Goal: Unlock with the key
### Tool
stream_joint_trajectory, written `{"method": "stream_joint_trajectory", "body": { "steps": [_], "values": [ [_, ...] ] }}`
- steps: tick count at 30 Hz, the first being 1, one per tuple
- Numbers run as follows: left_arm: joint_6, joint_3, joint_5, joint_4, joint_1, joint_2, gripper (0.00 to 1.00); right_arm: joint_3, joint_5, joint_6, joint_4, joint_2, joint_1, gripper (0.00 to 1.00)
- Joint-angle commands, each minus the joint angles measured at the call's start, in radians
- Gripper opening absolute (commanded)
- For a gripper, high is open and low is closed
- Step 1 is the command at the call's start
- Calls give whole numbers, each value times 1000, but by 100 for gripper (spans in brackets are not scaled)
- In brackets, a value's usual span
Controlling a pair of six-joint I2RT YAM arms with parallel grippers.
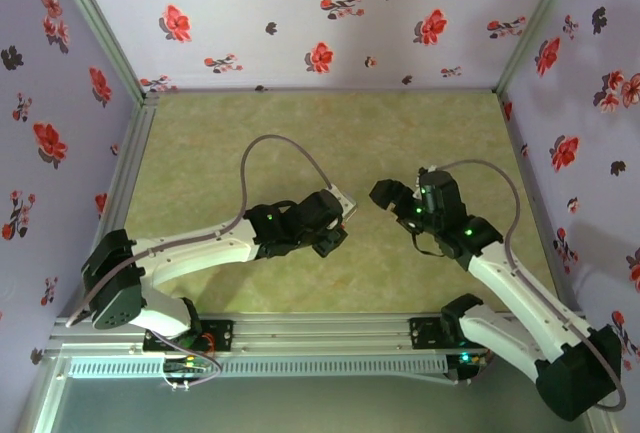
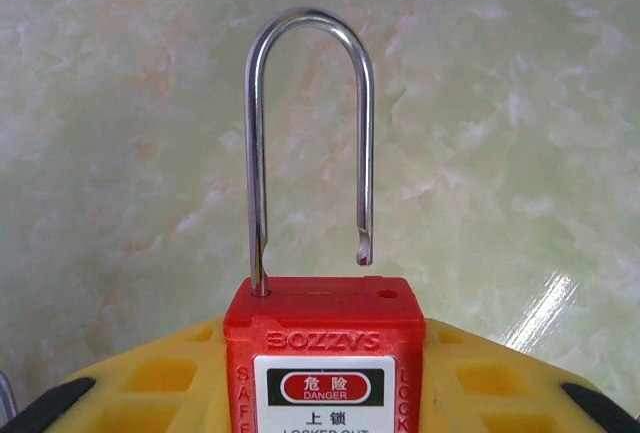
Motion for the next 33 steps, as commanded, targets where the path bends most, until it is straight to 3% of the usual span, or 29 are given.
{"method": "stream_joint_trajectory", "body": {
  "steps": [1,3,6,8,9,13,17,21,25,33],
  "values": [
    [-13,-1,-3,3,3,11,0,-32,0,-28,4,-28,-5,85],
    [-27,-11,3,21,2,9,0,-48,-56,-24,56,-28,-6,77],
    [-39,-9,5,34,3,12,0,-67,-142,17,137,-4,8,49],
    [-45,-5,15,43,3,15,0,-71,-159,33,174,11,37,37],
    [-45,-3,28,47,3,17,0,-72,-154,34,192,14,62,36],
    [-41,6,44,39,3,37,0,-61,-111,18,205,13,113,50],
    [-35,2,38,32,2,36,0,-27,-50,-36,115,-2,114,51],
    [-24,-14,56,45,2,16,0,-5,-55,-39,85,8,88,33],
    [-12,-29,76,58,2,0,0,-23,-126,46,193,36,68,12],
    [7,-42,68,61,-1,1,0,-30,-241,189,355,124,63,2]
  ]
}}
